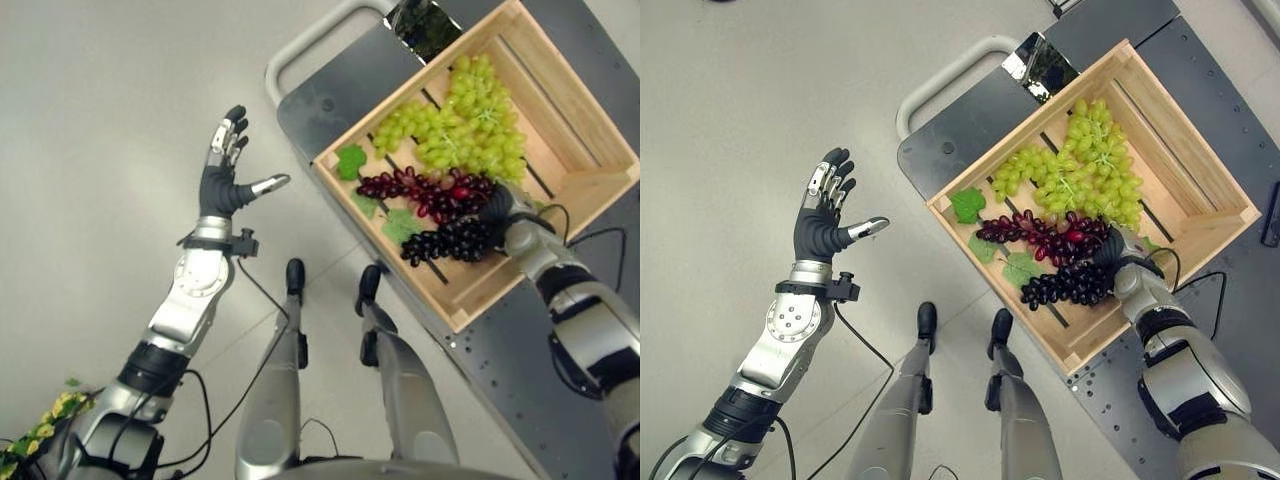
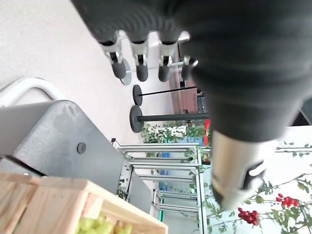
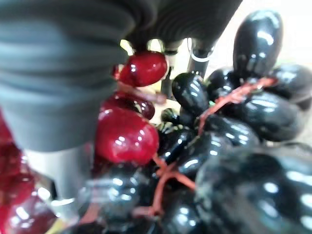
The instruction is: Pick up the fruits from the basket on one side to the basket on the other side
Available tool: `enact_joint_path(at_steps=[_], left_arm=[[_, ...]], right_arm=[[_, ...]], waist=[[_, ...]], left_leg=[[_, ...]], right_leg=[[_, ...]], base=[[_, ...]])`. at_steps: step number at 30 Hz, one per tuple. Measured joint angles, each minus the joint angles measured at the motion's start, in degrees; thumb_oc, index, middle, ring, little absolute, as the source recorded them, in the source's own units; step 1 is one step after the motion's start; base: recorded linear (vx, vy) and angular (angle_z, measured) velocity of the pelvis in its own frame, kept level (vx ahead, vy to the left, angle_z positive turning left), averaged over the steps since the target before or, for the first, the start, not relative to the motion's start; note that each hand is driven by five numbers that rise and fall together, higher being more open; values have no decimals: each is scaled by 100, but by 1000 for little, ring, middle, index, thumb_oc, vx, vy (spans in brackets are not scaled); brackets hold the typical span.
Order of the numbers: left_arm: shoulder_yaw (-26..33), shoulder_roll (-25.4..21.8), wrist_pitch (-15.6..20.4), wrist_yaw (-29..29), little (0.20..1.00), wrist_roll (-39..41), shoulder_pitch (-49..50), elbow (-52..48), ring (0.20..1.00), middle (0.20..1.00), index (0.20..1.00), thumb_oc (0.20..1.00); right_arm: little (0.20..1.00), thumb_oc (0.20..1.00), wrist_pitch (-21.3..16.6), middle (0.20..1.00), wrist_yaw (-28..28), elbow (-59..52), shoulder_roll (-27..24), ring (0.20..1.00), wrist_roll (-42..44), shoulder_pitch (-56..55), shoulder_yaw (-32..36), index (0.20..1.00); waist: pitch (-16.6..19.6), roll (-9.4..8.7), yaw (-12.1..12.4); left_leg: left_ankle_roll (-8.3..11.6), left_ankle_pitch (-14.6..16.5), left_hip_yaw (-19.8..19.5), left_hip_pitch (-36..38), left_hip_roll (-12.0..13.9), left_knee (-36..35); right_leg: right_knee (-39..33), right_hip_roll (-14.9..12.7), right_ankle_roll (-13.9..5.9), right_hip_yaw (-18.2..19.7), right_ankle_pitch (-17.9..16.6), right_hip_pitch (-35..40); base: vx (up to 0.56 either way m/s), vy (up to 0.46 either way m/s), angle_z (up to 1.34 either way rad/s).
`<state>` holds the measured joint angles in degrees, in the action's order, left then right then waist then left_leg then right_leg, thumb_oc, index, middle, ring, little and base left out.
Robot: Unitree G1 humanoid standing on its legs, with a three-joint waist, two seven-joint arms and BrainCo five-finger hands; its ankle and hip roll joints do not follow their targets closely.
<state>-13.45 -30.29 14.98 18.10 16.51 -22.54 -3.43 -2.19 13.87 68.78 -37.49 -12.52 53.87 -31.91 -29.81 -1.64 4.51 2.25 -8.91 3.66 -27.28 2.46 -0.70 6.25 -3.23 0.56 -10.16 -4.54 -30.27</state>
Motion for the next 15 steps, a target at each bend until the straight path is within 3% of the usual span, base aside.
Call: enact_joint_path(at_steps=[6, 7, 8, 15], left_arm=[[-7, 2, -3, -8, 1000, 0, -50, -2, 1000, 1000, 1000, 1000], [-7, 2, -4, -8, 1000, 0, -51, -2, 1000, 1000, 1000, 1000], [-7, 1, -5, -9, 1000, 0, -59, -2, 1000, 1000, 1000, 1000], [-141, 11, -36, -74, 1000, -2, -240, -2, 1000, 1000, 1000, 1000]], right_arm=[[1000, 1000, 55, 1000, -196, 602, 9, 1000, -56, 281, -154, 1000], [533, 533, 68, 533, -224, 618, -4, 533, -76, 289, -154, 533], [200, 200, 84, 200, -291, 625, -41, 200, -168, 325, -154, 200], [200, 200, 178, 200, -346, 759, -256, 200, -493, 389, -253, 200]], waist=[[1, 18, 115], [1, 19, 118], [2, 19, 116], [1, 24, 156]], left_leg=[[-3, -3, -40, -60, -4, 17], [-3, -3, -43, -72, -8, 18], [-13, -11, -49, -118, -18, 19], [-46, -42, -63, -186, -76, 18]], right_leg=[[2, -8, -8, -32, 6, -44], [5, -12, -10, -34, 7, -55], [23, -24, -20, -40, 14, -104], [96, -86, -9, -52, 1, -196]], base=[[1, 5, 2], [29, -1, 3], [18, 3, 4], [2, 0, 0]])
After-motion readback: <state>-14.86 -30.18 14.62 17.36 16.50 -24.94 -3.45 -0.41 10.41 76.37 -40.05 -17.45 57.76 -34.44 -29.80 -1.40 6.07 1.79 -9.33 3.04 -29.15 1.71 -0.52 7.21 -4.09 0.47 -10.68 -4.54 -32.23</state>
